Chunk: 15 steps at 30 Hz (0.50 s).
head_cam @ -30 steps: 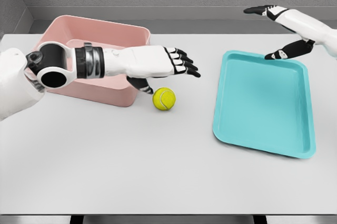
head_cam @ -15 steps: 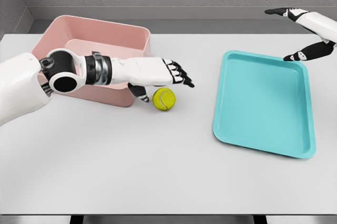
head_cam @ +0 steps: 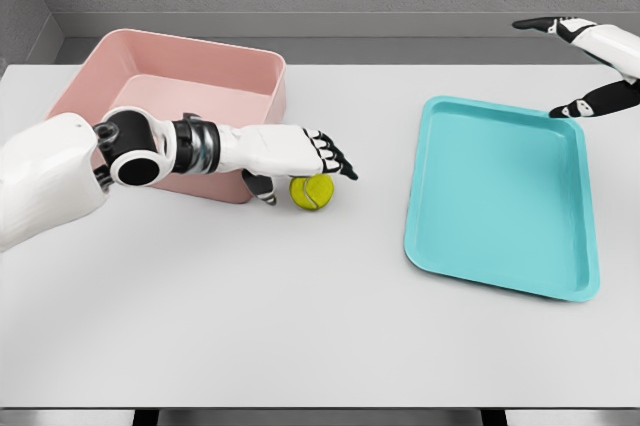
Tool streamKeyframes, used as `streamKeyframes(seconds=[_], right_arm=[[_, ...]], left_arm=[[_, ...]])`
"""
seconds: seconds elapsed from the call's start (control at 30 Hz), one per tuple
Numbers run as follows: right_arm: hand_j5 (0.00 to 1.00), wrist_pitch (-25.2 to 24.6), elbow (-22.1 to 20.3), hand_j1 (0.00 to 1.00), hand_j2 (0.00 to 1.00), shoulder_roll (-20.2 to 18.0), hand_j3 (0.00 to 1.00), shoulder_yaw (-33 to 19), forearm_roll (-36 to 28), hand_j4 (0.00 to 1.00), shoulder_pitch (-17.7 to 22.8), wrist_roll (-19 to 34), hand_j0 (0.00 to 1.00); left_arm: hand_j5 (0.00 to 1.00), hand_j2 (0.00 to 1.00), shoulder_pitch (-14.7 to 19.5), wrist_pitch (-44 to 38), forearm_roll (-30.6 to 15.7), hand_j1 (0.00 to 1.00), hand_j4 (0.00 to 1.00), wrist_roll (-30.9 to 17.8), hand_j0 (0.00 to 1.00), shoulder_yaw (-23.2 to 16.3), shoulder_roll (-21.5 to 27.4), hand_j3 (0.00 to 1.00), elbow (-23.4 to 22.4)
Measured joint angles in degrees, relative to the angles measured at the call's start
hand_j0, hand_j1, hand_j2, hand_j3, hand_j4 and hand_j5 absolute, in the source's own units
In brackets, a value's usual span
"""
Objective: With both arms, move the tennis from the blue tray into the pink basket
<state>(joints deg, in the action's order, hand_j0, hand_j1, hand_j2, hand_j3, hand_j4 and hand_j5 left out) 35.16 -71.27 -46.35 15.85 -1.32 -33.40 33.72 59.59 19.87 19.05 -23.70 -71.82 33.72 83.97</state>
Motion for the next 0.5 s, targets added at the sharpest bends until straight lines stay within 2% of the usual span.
streamKeyframes(seconds=[0.23,0.5], right_arm=[[1.0,0.0,0.01,1.0,1.0,-0.39,1.0,0.06,0.0,1.0,0.09,0.02,1.0],[1.0,0.0,0.08,1.0,1.0,-0.5,1.0,0.0,0.0,1.0,0.18,0.01,1.0]], left_arm=[[1.0,1.0,-0.26,-0.03,0.87,1.0,1.0,0.03,1.0,-0.32,-1.98,1.0,-3.67],[1.0,1.0,-0.88,-0.04,1.3,1.0,1.0,0.03,1.0,-0.43,-3.09,1.0,-4.68]])
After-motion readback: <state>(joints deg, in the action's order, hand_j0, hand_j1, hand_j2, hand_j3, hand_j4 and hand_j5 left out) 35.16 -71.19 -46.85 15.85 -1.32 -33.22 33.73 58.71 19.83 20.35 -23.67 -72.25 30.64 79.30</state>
